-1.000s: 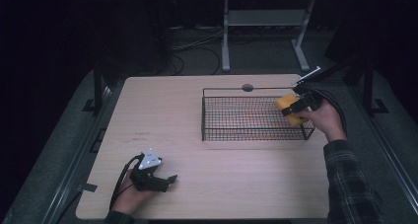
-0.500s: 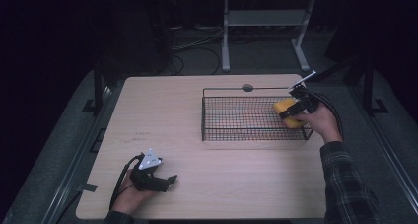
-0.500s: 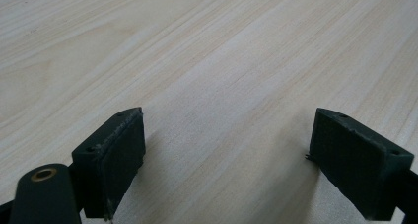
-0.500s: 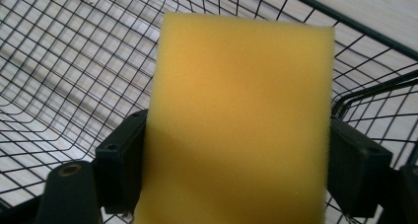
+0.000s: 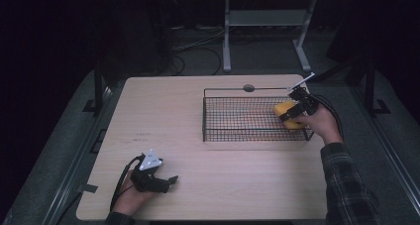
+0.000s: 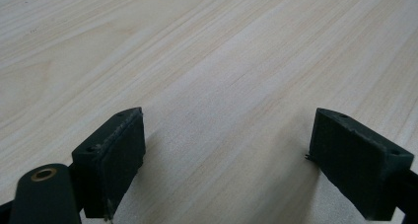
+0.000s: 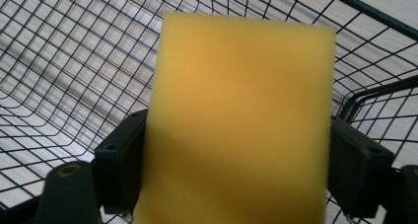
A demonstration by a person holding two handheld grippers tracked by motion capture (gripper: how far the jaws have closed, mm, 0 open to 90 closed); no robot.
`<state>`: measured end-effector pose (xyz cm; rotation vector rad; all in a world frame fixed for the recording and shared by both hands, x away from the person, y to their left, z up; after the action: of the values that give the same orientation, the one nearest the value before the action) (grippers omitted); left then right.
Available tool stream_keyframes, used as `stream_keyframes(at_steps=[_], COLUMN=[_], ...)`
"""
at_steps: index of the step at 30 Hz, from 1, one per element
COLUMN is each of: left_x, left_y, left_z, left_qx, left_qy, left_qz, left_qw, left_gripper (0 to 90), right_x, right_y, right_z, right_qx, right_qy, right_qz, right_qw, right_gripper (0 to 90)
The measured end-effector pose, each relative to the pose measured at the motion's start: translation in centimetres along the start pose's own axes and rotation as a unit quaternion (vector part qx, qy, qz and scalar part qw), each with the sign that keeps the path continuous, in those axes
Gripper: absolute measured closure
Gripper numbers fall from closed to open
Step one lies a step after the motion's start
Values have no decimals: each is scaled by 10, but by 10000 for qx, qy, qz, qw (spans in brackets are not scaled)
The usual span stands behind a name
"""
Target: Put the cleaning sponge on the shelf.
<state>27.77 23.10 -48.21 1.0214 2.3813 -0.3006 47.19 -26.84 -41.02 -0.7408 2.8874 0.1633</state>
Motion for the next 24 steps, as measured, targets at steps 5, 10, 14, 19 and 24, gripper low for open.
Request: stream_keyframes(at_steps=[5, 10, 14, 19, 24], left_x=[0, 0, 0, 0, 0], left_y=[0, 0, 0, 0, 0], left_z=[0, 0, 0, 0, 0], left_qx=[0, -3, -3, -2, -3], left_qy=[-2, 3, 0, 1, 4], left_qz=[-3, -1, -4, -3, -1], left_qw=[10000, 10000, 10000, 10000, 10000], left_gripper=[130, 130, 130, 130, 130], right_x=[0, 0, 0, -1, -1], right_y=[1, 1, 1, 1, 1], right_z=[1, 0, 1, 1, 0], right_qx=[-8, -11, -4, 5, -3], right_qy=[41, 39, 73, 56, 32], right_qz=[-11, -18, -16, -4, 10], right_qw=[10000, 10000, 10000, 10000, 10000], right_gripper=[203, 198, 191, 172, 159])
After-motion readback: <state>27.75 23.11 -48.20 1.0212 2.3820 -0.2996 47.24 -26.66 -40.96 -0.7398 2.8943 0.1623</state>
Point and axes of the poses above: each handheld gripper's, and its own axes: z roughly forward along the jaws, x roughly out of its underside, y roughly to its left, the point moved 1 cm from there along z, roughly forward along the jaws, and after that the axes turned 13 degrees about y, right-handed, at the moved point
